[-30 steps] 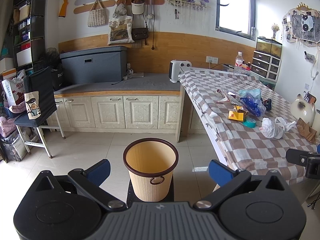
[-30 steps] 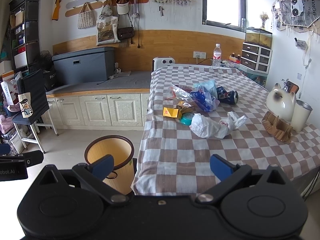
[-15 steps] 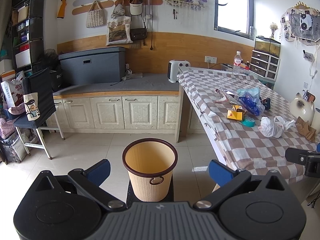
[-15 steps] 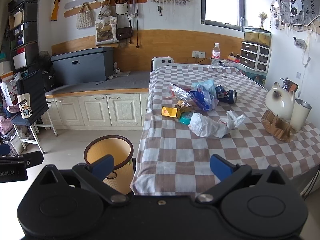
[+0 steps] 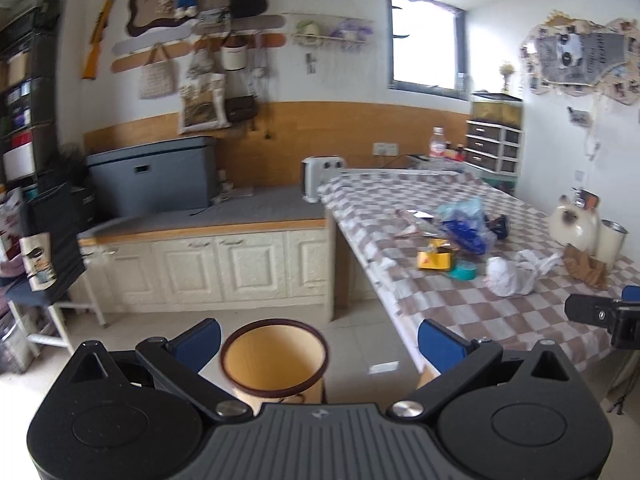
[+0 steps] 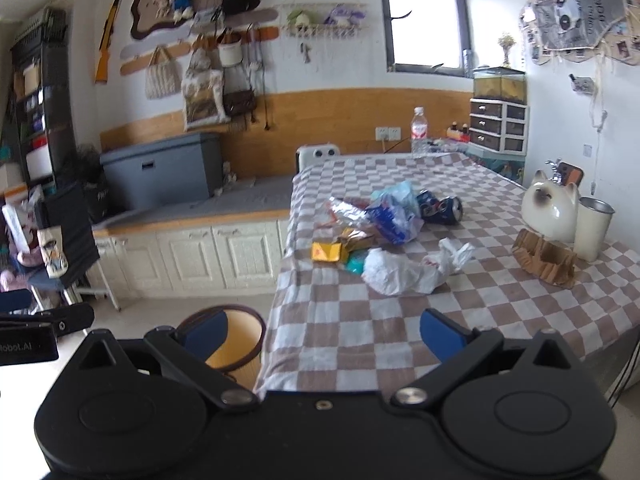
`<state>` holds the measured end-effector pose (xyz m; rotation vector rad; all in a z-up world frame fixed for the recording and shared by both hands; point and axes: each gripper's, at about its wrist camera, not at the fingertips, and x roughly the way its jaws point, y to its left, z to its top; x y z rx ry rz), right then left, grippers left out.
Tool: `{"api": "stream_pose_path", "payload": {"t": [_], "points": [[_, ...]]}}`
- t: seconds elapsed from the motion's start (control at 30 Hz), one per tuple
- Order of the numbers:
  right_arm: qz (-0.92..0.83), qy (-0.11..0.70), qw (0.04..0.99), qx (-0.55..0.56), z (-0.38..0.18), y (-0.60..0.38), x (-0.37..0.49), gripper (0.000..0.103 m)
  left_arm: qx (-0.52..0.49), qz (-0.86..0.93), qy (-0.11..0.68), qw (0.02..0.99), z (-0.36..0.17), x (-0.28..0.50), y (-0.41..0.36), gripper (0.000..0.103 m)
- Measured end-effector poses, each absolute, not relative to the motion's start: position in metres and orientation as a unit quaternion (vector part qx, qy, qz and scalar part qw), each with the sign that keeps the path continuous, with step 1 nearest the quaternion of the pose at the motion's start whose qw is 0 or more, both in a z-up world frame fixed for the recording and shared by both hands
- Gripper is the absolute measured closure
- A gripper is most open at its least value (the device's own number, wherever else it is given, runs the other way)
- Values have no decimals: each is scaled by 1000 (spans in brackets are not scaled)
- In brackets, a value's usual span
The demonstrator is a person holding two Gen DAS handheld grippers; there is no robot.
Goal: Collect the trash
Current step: 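Move the left tool to the yellow snack bag while the right tool approaches the white plastic bag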
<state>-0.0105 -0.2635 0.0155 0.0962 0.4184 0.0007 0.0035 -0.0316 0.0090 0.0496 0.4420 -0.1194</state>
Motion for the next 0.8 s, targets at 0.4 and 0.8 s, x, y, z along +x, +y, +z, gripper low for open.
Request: {"api": "stream_pose_path", "payload": {"t": [0.4,0.8], "points": [[-88,153,982,63,-6,-336,-7,0,50,-143,188,970,-6,58,-91,0],[-73,151,984,60,-24,-363,83,0,-20,-190,273,943,-40,140,-110,0]]}}
